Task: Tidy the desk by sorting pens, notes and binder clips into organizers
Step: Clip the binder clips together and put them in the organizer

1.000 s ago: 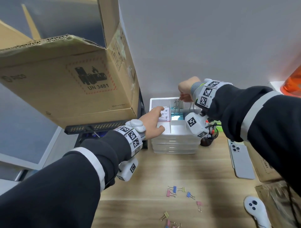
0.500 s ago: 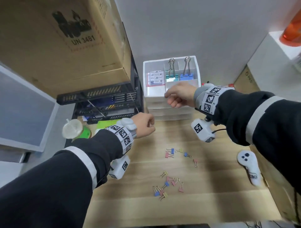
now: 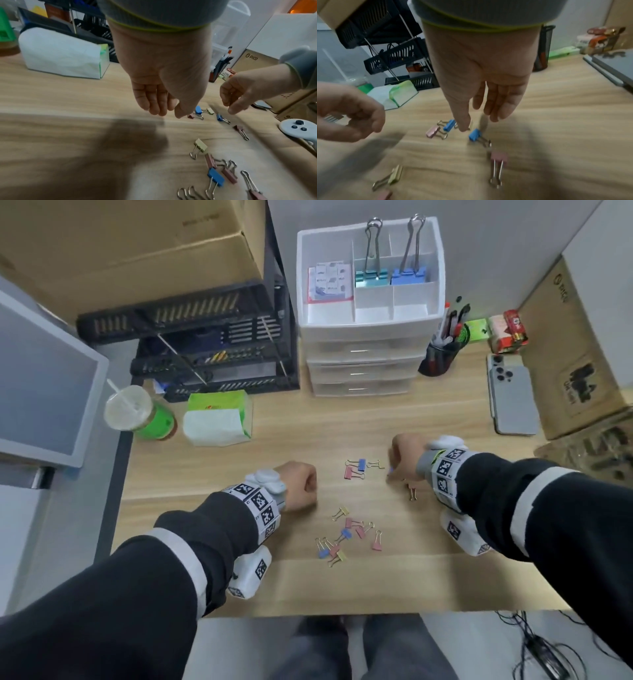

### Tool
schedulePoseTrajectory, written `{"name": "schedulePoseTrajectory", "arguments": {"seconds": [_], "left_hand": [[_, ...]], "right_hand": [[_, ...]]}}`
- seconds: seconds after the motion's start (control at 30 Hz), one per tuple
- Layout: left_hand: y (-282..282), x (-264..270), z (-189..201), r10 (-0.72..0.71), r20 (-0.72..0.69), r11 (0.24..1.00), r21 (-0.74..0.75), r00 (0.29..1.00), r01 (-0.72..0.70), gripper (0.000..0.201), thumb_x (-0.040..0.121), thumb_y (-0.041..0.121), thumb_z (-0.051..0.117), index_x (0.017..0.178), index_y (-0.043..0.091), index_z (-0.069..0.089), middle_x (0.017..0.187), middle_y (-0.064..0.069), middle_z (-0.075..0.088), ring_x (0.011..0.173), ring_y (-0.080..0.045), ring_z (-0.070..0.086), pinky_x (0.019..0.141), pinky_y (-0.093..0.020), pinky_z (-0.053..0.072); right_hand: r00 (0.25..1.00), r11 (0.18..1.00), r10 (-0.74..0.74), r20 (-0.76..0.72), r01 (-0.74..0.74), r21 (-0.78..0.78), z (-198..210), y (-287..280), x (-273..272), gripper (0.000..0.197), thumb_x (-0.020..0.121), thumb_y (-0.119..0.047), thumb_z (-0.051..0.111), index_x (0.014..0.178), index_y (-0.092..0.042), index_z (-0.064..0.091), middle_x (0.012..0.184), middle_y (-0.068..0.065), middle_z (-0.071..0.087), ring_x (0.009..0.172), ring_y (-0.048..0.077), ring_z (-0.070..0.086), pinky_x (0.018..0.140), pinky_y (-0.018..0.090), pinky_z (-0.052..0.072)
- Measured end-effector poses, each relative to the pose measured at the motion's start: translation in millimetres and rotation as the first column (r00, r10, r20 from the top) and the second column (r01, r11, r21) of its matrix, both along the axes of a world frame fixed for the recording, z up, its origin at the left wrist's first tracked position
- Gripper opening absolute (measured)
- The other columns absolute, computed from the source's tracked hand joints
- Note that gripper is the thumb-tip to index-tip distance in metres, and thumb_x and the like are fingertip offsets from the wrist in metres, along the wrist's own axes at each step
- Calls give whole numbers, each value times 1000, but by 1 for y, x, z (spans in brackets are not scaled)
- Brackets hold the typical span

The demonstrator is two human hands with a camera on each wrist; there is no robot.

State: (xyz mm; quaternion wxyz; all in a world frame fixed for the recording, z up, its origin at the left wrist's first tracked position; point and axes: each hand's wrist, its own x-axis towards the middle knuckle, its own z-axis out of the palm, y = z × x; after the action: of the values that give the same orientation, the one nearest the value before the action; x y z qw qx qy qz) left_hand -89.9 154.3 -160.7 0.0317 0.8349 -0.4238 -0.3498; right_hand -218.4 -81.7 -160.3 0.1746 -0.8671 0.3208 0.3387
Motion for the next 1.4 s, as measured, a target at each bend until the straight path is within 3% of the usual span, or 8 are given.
{"name": "schedulePoseTrajectory", "arguments": {"seconds": [0.3, 0.4, 0.6, 0.77, 0.87, 1.0, 1.17, 1.4], "left_hand": [[-40, -11, -15, 29, 24, 979, -201, 999, -23, 15, 86, 21, 63, 100, 15, 65, 99, 0, 65, 87, -20, 61, 72, -31, 47], [-63, -13, -24, -2, 60, 974, -225, 998, 15, 28, 85, 26, 66, 111, 15, 63, 108, -4, 62, 96, -23, 57, 77, -30, 42], [-98, -28, -35, -76, 119, 982, -164, 990, 95, 36, 78, 26, 67, 112, 15, 65, 108, -4, 56, 106, -26, 50, 86, -35, 45], [-104, -29, -40, -94, 123, 984, -139, 988, 111, 23, 81, 21, 67, 103, 19, 66, 103, -1, 62, 97, -27, 58, 85, -41, 50], [-107, -28, -37, -92, 106, 981, -158, 990, 108, 20, 83, 18, 63, 103, 18, 64, 101, -1, 62, 92, -27, 60, 82, -39, 50], [-103, -22, -29, 54, 64, 967, -252, 996, -37, 27, 87, 15, 60, 114, 8, 60, 111, -7, 51, 86, -27, 57, 78, -36, 48], [-82, -6, -21, 134, 75, 973, -198, 988, -117, 20, 91, 13, 47, 97, 7, 65, 107, -10, 53, 88, -31, 57, 81, -38, 49], [-14, 8, -16, -76, 28, 996, -43, 997, 77, 15, 83, 19, 55, 94, 17, 64, 94, 2, 62, 85, -24, 62, 75, -40, 56]], "right_hand": [[993, 1000, 0, 122, -2, 18, -22, 18, -21, 14, 63, -25, 58, 77, -25, 59, 76, -3, 66, 63, 21, 65, 67, 38, 61], [970, 986, -139, 202, 117, 117, -26, 16, -34, 21, 60, -39, 59, 79, -32, 56, 83, -9, 66, 71, 17, 65, 70, 34, 59], [828, 867, -479, 290, 396, 302, -19, -9, -57, 10, 71, -15, 71, 81, -14, 72, 73, -2, 69, 72, 18, 65, 63, 23, 50], [722, 757, -630, 286, 489, 434, -26, -22, -58, 11, 79, -9, 70, 85, -18, 65, 79, -2, 66, 76, 18, 64, 68, 24, 50], [691, 705, -668, 275, 471, 530, -31, -16, -55, 16, 79, -4, 63, 79, -20, 62, 78, 5, 68, 75, 27, 68, 74, 35, 59], [800, 746, -537, 268, 303, 593, -28, 9, -42, 23, 84, -1, 49, 80, -19, 62, 79, 8, 68, 65, 24, 61, 60, 30, 50], [961, 864, -56, 269, -88, 495, -17, 49, -35, 22, 70, -10, 71, 84, -27, 65, 67, -12, 56, 63, 9, 54, 62, 24, 46], [885, 823, 420, 198, -464, 327, -21, 102, -27, 44, 66, -23, 68, 107, -37, 62, 82, -14, 66, 76, 8, 66, 71, 32, 57]]}}
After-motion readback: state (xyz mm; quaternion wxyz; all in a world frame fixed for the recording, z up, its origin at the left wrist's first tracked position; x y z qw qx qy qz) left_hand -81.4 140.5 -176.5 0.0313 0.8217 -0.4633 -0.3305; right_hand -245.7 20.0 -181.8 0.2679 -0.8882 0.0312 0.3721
